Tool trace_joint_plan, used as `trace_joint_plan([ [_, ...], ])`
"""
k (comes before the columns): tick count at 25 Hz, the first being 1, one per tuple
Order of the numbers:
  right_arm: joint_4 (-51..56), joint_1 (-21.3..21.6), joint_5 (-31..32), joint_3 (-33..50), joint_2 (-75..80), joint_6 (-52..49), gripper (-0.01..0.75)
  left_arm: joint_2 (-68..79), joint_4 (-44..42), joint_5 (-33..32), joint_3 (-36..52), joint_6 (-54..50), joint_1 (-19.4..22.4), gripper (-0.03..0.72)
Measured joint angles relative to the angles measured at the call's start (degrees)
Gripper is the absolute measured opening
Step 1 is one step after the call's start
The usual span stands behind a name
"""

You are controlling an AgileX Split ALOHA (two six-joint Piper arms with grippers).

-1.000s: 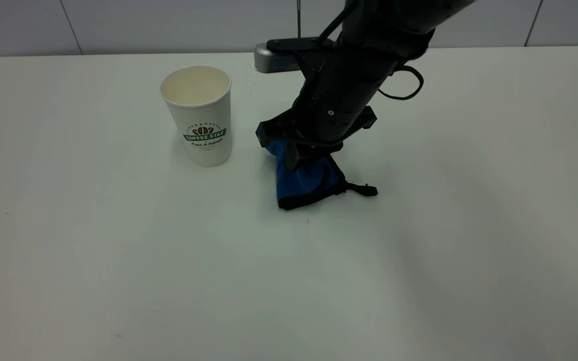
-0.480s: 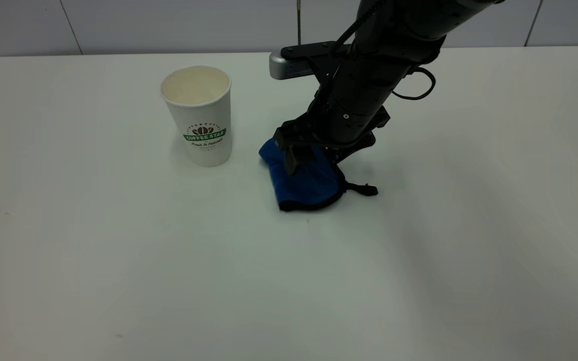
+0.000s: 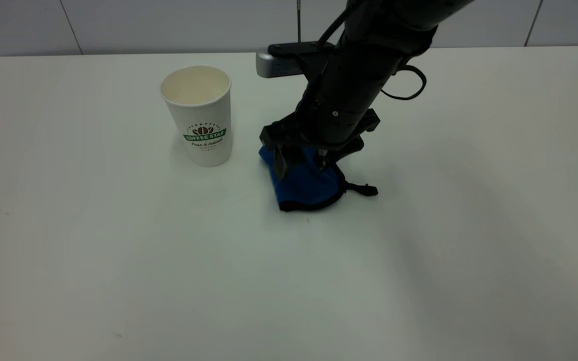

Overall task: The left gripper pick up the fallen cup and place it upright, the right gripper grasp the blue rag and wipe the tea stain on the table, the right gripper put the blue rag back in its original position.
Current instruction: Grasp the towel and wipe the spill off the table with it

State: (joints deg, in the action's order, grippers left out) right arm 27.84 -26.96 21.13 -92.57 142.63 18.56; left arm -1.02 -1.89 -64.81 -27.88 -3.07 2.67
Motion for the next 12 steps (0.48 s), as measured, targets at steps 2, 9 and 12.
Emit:
trace_joint_plan([
  [2, -0.55, 0.00, -2.01, 0.00, 1.38, 0.20, 0.641, 0.00, 0.00, 0.00, 0.00, 0.00, 0.00, 0.265],
  [9, -1.63, 0.00, -7.48, 0.00, 3.89, 0.68, 0.554, 0.00, 0.00, 0.00, 0.00, 0.00, 0.00, 0.265],
  [12, -3.11, 0.02, -8.70, -0.06, 4.21, 0.94, 0.404, 0.00, 0.00, 0.00, 0.00, 0.00, 0.00, 0.265],
])
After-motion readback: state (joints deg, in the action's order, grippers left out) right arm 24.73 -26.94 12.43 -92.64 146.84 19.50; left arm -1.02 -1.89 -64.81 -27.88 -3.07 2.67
